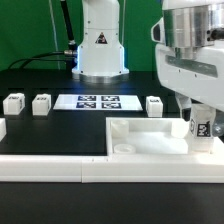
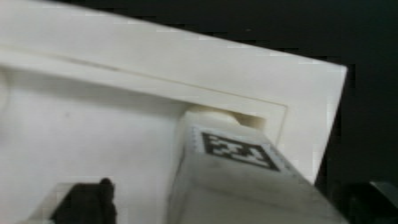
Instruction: Assemble square table
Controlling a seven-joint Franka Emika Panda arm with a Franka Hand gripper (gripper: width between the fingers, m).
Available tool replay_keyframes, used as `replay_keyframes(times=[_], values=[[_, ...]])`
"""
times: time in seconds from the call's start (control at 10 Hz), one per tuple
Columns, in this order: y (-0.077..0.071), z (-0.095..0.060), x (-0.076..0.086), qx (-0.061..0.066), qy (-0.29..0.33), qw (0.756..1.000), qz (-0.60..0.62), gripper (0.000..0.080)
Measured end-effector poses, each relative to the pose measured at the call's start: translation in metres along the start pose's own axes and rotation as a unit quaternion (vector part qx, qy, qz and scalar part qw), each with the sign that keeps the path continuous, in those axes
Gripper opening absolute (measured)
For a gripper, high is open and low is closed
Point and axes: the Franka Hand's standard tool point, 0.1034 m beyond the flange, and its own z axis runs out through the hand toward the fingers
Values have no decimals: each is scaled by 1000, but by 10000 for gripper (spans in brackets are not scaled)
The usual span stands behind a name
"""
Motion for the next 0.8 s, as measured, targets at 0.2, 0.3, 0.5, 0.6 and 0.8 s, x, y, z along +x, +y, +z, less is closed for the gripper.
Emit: replay_keyframes(times=[0.2,0.3,0.5,0.6,0.8], values=[[-3,-1,-1,3,3,993,-116,635],[-3,-1,-1,3,3,987,-160,647],[-2,-2,0,-3,6,964,-266,649],[-2,-3,0,-9,8,936,-352,649],[-1,-3,0,-14,5,874,-486,649]])
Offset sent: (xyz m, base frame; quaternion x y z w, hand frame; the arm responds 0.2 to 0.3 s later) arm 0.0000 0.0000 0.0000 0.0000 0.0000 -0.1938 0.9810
